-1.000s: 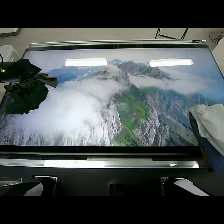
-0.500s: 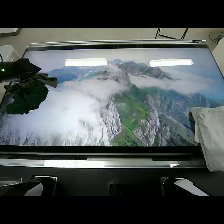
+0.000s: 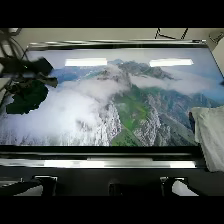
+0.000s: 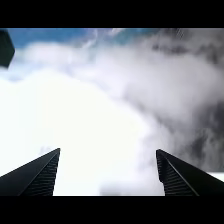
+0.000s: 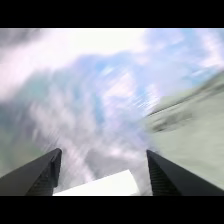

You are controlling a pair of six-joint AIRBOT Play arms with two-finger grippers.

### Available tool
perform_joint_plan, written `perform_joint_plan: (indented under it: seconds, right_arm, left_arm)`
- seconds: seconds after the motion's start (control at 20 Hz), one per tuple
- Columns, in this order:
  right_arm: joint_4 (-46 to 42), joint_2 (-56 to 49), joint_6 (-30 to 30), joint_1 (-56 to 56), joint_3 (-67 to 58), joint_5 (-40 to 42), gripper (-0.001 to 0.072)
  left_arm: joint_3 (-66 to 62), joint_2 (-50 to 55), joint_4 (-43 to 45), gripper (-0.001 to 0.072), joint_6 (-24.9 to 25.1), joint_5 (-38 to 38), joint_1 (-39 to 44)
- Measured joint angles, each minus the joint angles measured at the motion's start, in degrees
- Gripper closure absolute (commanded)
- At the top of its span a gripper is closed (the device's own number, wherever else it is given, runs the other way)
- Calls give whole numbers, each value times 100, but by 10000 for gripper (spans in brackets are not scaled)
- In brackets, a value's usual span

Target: Fold the clothes and pants, and hang the long-sleeved shirts on hangers.

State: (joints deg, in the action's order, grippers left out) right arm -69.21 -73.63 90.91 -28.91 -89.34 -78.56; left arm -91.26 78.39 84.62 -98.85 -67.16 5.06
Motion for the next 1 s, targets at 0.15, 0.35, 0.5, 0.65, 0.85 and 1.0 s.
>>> perform_joint_plan:
  seconds: [0.15, 0.35, 0.5, 0.65, 0.85, 1.0]
  right_arm:
    - [-52, -214, 140, 1209, 492, -409, 70]
    - [-164, -282, 245, 2033, 920, -389, 70]
    - [-170, -299, 275, 2238, 1023, -358, 70]
    - [-170, -304, 278, 2310, 1058, -352, 70]
    - [-173, -304, 299, 2343, 1073, -350, 70]
    - [-175, -304, 297, 2352, 1075, -350, 70]
  left_arm:
    - [837, 70, -72, 0, 339, -881, 92]
    - [1969, -411, -195, -1, 533, -699, 155]
    - [2280, -542, -227, -1, 592, -629, 170]
    - [2402, -588, -247, -1, 612, -601, 177]
    - [2457, -608, -256, -1, 632, -586, 177]
    - [2468, -610, -258, -1, 632, -584, 177]
